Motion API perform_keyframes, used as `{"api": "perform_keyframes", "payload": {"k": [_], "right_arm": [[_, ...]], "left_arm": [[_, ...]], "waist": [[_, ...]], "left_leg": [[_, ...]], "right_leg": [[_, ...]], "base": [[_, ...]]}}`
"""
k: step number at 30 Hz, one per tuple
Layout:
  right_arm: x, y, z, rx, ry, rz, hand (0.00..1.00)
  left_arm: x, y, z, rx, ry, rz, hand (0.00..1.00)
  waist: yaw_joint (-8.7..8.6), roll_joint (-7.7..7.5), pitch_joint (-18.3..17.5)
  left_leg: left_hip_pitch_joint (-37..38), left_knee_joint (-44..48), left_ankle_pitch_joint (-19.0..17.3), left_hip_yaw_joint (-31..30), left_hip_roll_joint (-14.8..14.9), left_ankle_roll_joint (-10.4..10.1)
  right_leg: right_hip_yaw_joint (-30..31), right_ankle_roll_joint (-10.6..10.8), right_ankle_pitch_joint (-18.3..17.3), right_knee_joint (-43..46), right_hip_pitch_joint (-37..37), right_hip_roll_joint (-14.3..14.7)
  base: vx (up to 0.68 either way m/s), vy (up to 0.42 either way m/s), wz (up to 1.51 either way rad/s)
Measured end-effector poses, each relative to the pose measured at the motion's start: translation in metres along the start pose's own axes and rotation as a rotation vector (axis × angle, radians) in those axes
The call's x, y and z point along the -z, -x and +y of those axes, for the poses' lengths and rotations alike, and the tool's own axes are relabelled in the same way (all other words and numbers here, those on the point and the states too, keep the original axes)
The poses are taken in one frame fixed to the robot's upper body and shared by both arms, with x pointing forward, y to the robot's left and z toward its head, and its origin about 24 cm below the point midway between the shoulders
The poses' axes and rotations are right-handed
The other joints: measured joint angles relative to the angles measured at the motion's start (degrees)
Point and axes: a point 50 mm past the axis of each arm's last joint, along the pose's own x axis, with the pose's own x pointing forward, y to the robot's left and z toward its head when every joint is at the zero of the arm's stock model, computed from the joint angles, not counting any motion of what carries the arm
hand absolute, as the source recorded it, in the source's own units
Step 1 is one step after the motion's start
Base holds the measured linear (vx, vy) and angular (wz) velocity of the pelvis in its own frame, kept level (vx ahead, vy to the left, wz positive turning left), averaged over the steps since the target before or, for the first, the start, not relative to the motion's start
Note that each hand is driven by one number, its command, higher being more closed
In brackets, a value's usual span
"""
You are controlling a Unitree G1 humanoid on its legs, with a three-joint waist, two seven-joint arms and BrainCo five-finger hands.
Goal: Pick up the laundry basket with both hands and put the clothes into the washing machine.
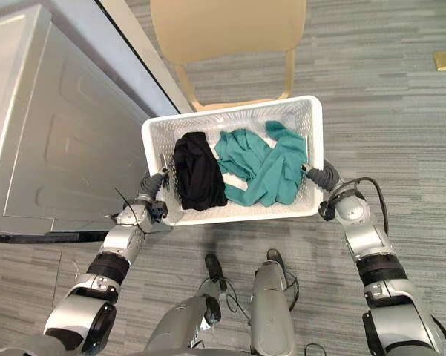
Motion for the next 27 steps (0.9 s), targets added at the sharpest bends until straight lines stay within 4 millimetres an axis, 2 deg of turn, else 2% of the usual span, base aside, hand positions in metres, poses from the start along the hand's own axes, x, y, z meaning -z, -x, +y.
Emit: {"api": "perform_keyframes", "payload": {"k": [4,9,13,14,15,16,17,19,22,27], "right_arm": [[-0.024,-0.016,-0.007,0.030,0.008,-0.058,1.00],[-0.050,-0.029,-0.019,0.070,0.005,-0.119,1.00],[-0.077,-0.042,-0.033,0.122,-0.008,-0.174,1.00],[-0.086,-0.045,-0.040,0.142,-0.008,-0.195,1.00],[-0.094,-0.047,-0.046,0.158,-0.008,-0.211,1.00],[-0.103,-0.049,-0.052,0.175,-0.010,-0.228,1.00],[-0.107,-0.050,-0.055,0.184,-0.012,-0.237,0.00],[-0.119,-0.052,-0.065,0.224,-0.022,-0.265,0.00],[-0.126,-0.054,-0.072,0.246,-0.049,-0.274,0.00],[-0.118,-0.057,-0.067,0.214,-0.056,-0.240,0.00]], "left_arm": [[-0.014,-0.007,0.006,-0.039,-0.001,-0.035,1.00],[-0.034,-0.016,0.009,-0.071,0.008,-0.073,1.00],[-0.061,-0.026,0.012,-0.088,-0.002,-0.130,1.00],[-0.072,-0.029,0.011,-0.092,-0.002,-0.158,1.00],[-0.081,-0.031,0.012,-0.095,-0.005,-0.180,0.00],[-0.092,-0.034,0.012,-0.097,-0.003,-0.204,0.00],[-0.097,-0.035,0.013,-0.099,-0.006,-0.216,0.00],[-0.111,-0.037,0.015,-0.109,-0.013,-0.246,0.00],[-0.123,-0.039,0.024,-0.147,-0.026,-0.277,0.00],[-0.121,-0.040,0.038,-0.197,-0.051,-0.247,0.00]], "waist": [[0.28,0.01,1.9],[0.35,0.06,2.6],[0.12,0.10,2.9],[0.15,0.26,3.2],[0.18,0.26,3.9],[0.16,0.39,4.6],[0.17,0.32,5.0],[0.21,0.38,5.4],[0.25,0.38,5.5],[0.56,0.38,5.5]], "left_leg": [[-1.8,-0.5,0.1,1.3,0.1,0.1],[-4.0,-0.5,0.2,2.0,0.5,0.2],[-5.9,0.3,0.2,2.6,0.7,0.1],[-6.6,0.4,0.3,2.6,0.8,0.1],[-6.7,0.5,0.3,2.6,0.9,0.1],[-7.1,0.7,0.4,2.6,1.1,-0.1],[-7.4,0.9,0.6,2.6,1.2,-0.3],[-8.9,1.7,0.6,2.9,1.4,-0.4],[-10.0,1.9,0.6,3.5,1.6,-0.4],[-10.2,2.2,0.6,4.1,2.5,-0.3]], "right_leg": [[0.4,0.0,0.5,-0.2,-2.2,0.2],[0.5,-0.3,1.1,-0.7,-4.1,0.4],[0.4,-0.3,1.7,-1.1,-5.5,0.4],[0.4,-0.2,1.8,-1.7,-5.7,0.4],[0.4,-0.3,2.0,-1.9,-5.7,0.4],[0.3,-0.4,2.6,-2.5,-5.8,0.6],[0.3,-0.4,2.8,-2.9,-5.8,0.6],[0.3,-0.4,3.0,-4.0,-6.3,0.5],[0.4,-0.4,3.1,-4.9,-7.0,0.6],[0.6,0.0,4.9,-6.5,-6.7,1.3]], "base": [[0.03,-0.010,-0.01],[0.08,-0.022,0.02],[0.09,-0.031,0.02],[0.07,-0.020,0.02],[0.09,-0.024,0.00],[0.05,-0.013,-0.02],[0.08,-0.021,0.04],[0.08,-0.021,0.05],[0.08,-0.018,0.00],[0.12,-0.013,-0.12]]}}
